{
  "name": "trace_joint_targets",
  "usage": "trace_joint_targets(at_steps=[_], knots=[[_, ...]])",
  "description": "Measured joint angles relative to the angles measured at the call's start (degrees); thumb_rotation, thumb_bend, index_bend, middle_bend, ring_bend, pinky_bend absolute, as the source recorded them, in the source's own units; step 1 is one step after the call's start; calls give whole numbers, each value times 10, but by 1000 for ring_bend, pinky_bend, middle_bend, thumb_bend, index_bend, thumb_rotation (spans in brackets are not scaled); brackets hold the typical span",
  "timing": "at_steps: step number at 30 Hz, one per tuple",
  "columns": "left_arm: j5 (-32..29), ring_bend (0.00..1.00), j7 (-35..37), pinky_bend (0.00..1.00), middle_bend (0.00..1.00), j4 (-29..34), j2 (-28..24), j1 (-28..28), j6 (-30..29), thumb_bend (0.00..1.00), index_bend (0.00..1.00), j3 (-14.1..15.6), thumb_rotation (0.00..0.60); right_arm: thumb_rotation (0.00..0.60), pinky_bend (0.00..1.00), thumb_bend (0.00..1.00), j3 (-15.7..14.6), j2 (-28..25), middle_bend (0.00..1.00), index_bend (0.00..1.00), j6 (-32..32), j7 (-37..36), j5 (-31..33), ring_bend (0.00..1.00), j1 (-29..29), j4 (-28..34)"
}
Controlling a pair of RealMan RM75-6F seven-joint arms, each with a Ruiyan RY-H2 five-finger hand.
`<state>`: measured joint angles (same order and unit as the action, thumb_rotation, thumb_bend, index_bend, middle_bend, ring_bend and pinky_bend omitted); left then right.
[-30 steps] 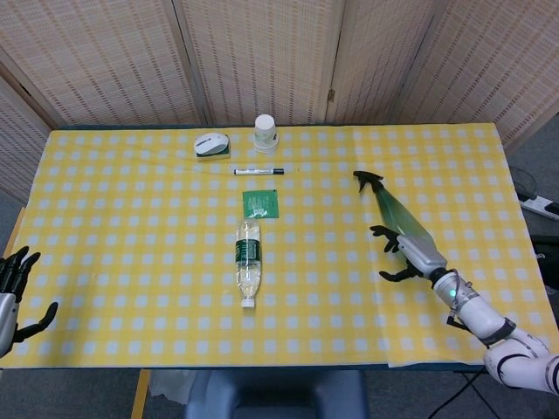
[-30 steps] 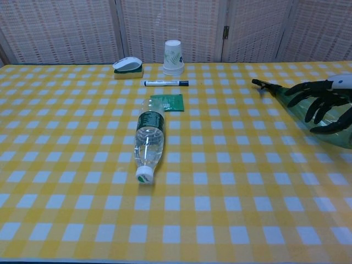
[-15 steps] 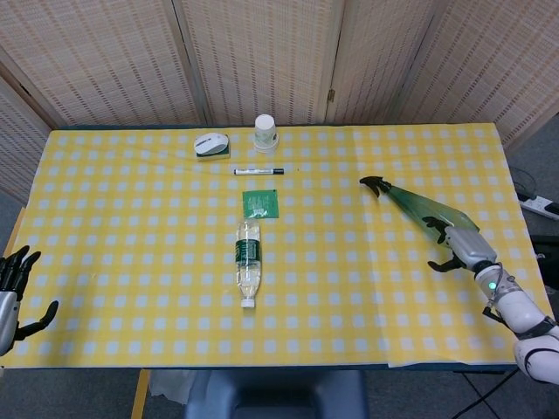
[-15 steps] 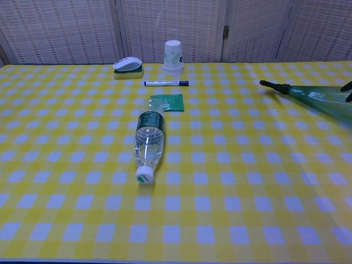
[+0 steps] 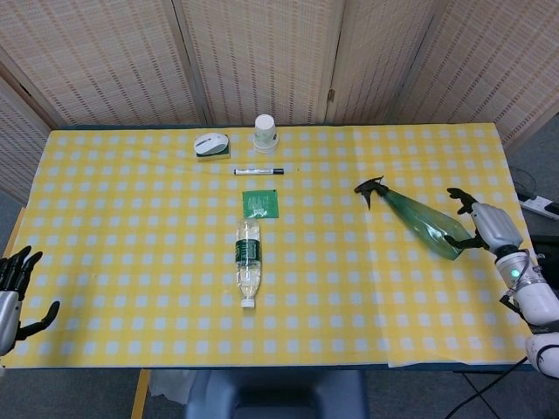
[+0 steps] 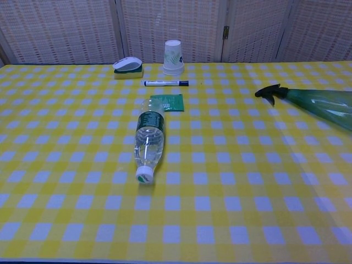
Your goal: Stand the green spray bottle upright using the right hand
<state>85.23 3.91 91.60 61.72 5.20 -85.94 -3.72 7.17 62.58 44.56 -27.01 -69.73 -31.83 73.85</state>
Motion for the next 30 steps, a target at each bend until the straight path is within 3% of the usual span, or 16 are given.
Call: trace_joint_targets(at_steps=[4, 7, 16, 23, 30], knots=[[5, 0, 9, 0, 0, 0, -2, 0, -1, 403, 0, 2, 536, 600, 135, 325, 12, 2, 147, 115, -6, 63, 40, 238, -10, 7], [7, 0, 19, 0, 0, -2, -5, 0, 1, 403, 0, 3, 535, 600, 102, 324, 21, 7, 144, 115, -13, 142, 106, 229, -27, 15], [5, 0, 75, 0, 0, -13, -16, 2, 9, 403, 0, 3, 535, 600, 24, 324, 17, 43, 87, 98, -38, 383, 387, 170, -125, 14], [8, 0, 108, 0, 0, -22, -23, 0, 5, 403, 0, 3, 535, 600, 0, 325, -17, 121, 59, 82, -51, 543, 561, 135, -216, -67], [7, 0, 123, 0, 0, -28, -25, 1, 10, 403, 0, 3, 538, 600, 0, 325, -35, 187, 69, 82, -79, 614, 653, 135, -257, -156]])
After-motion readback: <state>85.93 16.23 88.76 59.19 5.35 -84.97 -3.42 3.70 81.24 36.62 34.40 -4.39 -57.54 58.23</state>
